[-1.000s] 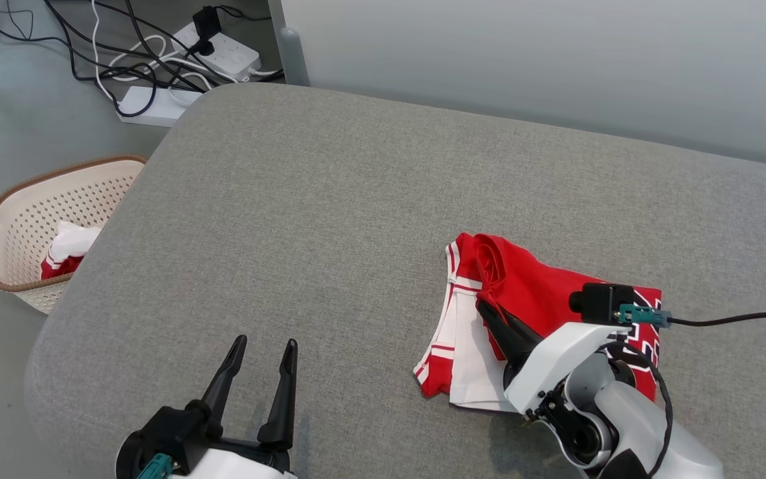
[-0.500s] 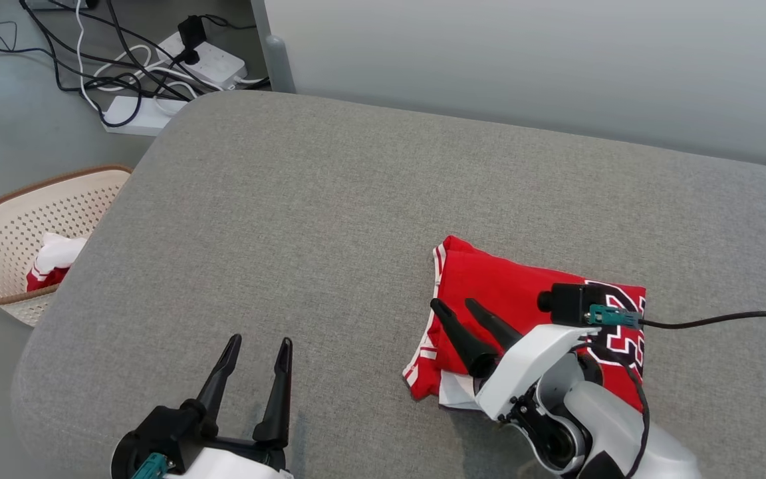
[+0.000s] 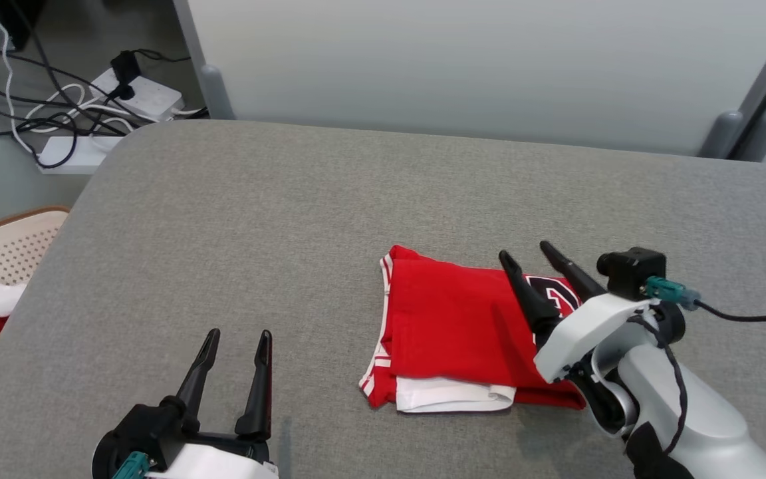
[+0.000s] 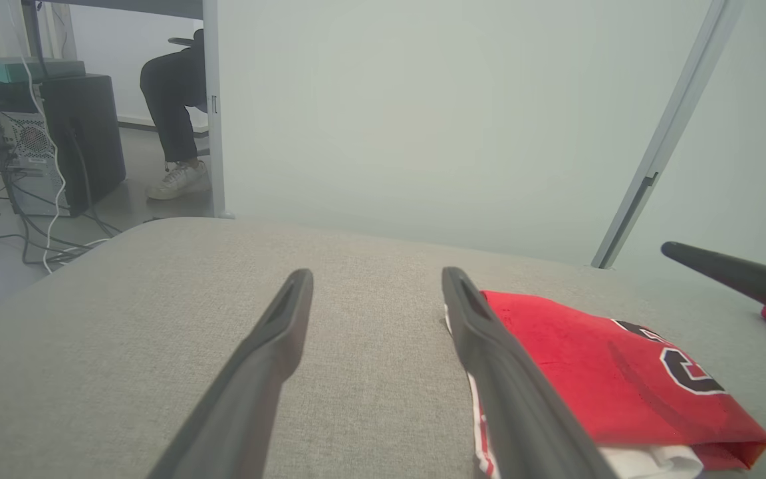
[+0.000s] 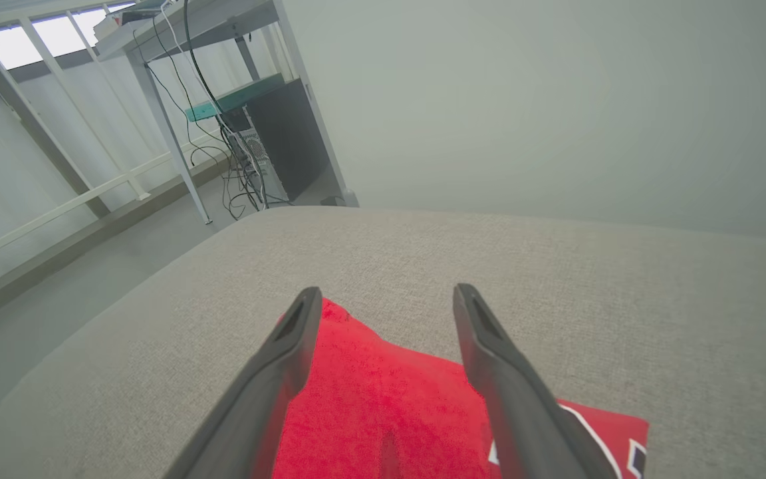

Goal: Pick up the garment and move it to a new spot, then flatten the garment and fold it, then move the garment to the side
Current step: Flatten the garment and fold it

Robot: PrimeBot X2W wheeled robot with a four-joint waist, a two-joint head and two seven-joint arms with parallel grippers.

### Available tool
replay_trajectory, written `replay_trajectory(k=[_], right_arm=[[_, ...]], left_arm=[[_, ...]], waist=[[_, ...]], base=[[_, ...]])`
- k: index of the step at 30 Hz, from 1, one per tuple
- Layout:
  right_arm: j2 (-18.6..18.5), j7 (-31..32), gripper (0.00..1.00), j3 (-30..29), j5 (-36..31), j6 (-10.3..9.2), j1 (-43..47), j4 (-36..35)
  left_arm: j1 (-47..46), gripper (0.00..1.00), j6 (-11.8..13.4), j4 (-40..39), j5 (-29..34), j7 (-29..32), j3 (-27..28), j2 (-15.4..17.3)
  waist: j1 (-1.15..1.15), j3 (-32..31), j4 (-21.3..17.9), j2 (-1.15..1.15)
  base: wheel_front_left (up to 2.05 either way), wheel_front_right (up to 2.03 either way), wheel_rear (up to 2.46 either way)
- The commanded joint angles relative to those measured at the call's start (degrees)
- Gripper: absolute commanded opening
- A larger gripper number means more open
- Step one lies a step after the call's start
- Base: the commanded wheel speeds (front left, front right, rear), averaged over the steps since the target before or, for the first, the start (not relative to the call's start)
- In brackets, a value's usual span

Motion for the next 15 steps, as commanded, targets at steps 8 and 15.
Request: replay_trajectory(k=[8,15], right_arm=[[0.9,-1.1,1.00,-14.2,-16.4,0.09,6.8,-8.8],[2.2,-1.1,1.00,-22.4,-24.0,0.09,14.4,-15.7]], left_arm=[[-1.7,1.00,0.6,-1.9,1.2,-0.6,3.5,0.1],[-1.1,1.00,0.9,-2.8,2.5,-0.6,5.1,0.1]], waist=[[0.00,-1.2,-5.8,0.00],[0.00,-2.4,-8.5,0.00]], base=[[0.00,0.00,0.00],[0.00,0.00,0.00]])
